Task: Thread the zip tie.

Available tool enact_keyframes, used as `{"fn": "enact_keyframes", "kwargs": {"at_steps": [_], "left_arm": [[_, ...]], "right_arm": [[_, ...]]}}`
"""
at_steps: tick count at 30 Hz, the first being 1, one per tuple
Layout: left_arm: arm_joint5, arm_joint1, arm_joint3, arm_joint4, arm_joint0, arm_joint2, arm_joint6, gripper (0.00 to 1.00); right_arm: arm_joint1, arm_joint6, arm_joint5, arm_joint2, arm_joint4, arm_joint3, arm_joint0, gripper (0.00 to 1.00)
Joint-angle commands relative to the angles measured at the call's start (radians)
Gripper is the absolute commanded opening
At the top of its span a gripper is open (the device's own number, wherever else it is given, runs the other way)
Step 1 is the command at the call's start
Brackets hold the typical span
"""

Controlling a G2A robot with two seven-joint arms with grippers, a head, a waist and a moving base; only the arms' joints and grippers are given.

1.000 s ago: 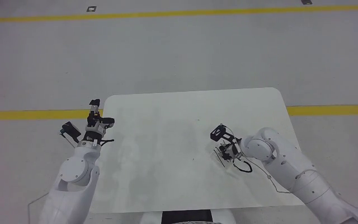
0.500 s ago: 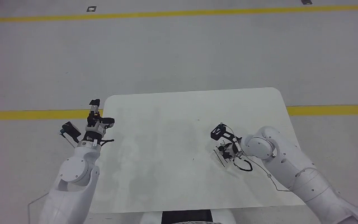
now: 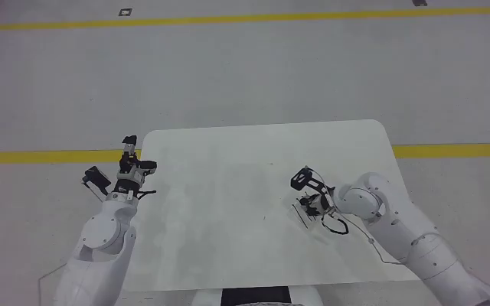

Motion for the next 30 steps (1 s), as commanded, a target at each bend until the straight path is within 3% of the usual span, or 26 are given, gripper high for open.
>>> {"fn": "enact_keyframes", "kwargs": {"at_steps": [1, 5, 16, 30], "left_arm": [[0.000, 0.000, 0.000, 0.000, 0.000, 0.000, 0.000, 1.00], [0.000, 0.000, 0.000, 0.000, 0.000, 0.000, 0.000, 1.00], [0.000, 0.000, 0.000, 0.000, 0.000, 0.000, 0.000, 1.00], [0.000, 0.000, 0.000, 0.000, 0.000, 0.000, 0.000, 1.00]], "right_arm": [[0.008, -0.002, -0.010, 0.027, 0.014, -0.019, -0.018, 0.00], [0.027, -0.014, -0.037, 0.097, 0.054, -0.068, -0.068, 0.00], [0.080, -0.073, -0.037, 0.228, 0.223, -0.187, -0.177, 0.00], [0.083, -0.071, -0.037, 0.232, 0.231, -0.189, -0.179, 0.00]]}}
